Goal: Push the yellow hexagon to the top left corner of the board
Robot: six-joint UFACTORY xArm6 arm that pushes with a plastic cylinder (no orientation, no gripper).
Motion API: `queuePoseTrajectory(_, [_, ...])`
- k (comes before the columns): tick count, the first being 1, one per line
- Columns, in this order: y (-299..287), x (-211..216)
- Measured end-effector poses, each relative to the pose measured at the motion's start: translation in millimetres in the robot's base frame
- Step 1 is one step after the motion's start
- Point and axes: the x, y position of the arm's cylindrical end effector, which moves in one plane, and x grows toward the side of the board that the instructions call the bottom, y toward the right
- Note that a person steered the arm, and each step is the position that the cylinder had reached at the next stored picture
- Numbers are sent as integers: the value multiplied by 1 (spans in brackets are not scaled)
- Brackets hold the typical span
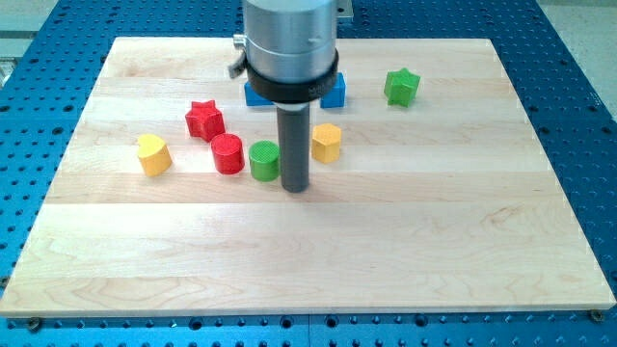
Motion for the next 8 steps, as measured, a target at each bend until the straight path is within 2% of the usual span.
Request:
queuePoseTrajectory(1, [57,3])
queuePoseTrajectory(2, [54,-41])
queuePoseTrajectory(3, [19,-79])
queuePoseTrajectory(5, [-111,-126])
queuePoseTrajectory(6, [-121,-126])
queuePoseTrajectory(7, [-132,-146])
queuePoseTrajectory(8, [-179,-179])
